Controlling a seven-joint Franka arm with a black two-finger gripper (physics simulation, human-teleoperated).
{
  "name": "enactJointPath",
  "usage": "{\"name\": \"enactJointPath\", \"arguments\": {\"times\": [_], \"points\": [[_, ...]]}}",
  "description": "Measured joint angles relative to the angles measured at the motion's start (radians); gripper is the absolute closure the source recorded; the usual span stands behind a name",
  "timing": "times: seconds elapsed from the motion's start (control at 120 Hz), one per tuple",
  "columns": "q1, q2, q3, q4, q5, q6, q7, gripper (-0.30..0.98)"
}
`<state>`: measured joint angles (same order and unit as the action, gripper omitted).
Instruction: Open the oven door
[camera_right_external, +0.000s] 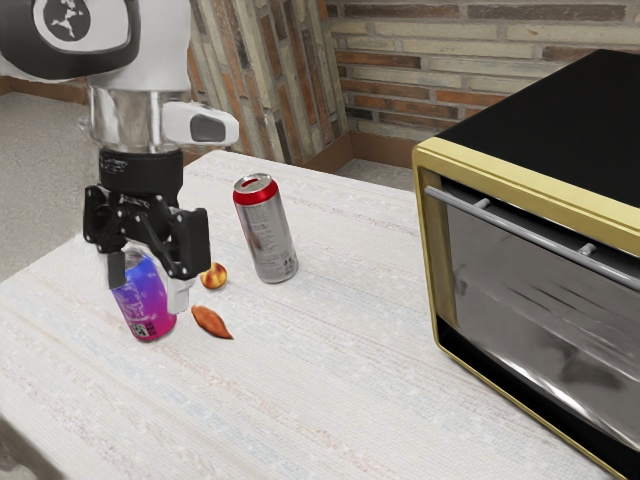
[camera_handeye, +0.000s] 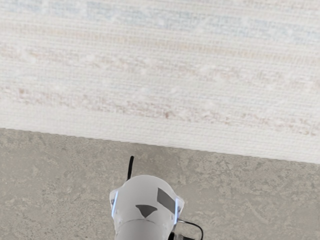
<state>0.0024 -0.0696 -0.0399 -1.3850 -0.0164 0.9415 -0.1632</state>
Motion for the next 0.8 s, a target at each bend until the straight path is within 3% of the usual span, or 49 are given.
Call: {"name": "enactJointPath", "arguments": {"times": [0.15, 0.233, 0.267, 0.35, 0.383, 0.433, 0.525, 0.692, 0.8], "points": [[-0.004, -0.030, 0.011, -0.013, -0.007, 0.209, -0.153, 0.00], [0.017, -0.141, 0.031, -0.027, -0.008, 0.263, -0.224, 0.00], [0.039, -0.259, 0.033, -0.137, -0.009, 0.296, -0.250, 0.00], [0.115, -0.679, 0.026, -0.624, -0.034, 0.468, -0.310, 0.00], [0.108, -0.765, 0.020, -0.753, -0.067, 0.559, -0.338, 0.00], [0.016, -0.820, 0.018, -0.845, -0.083, 0.685, -0.408, 0.00], [-0.184, -0.804, 0.084, -0.885, 0.010, 0.853, -0.539, 0.00], [-0.257, -0.636, 0.073, -0.867, 0.066, 1.106, -0.745, 0.00], [-0.354, -0.614, 0.059, -0.851, 0.141, 1.222, -0.911, 0.00]]}}
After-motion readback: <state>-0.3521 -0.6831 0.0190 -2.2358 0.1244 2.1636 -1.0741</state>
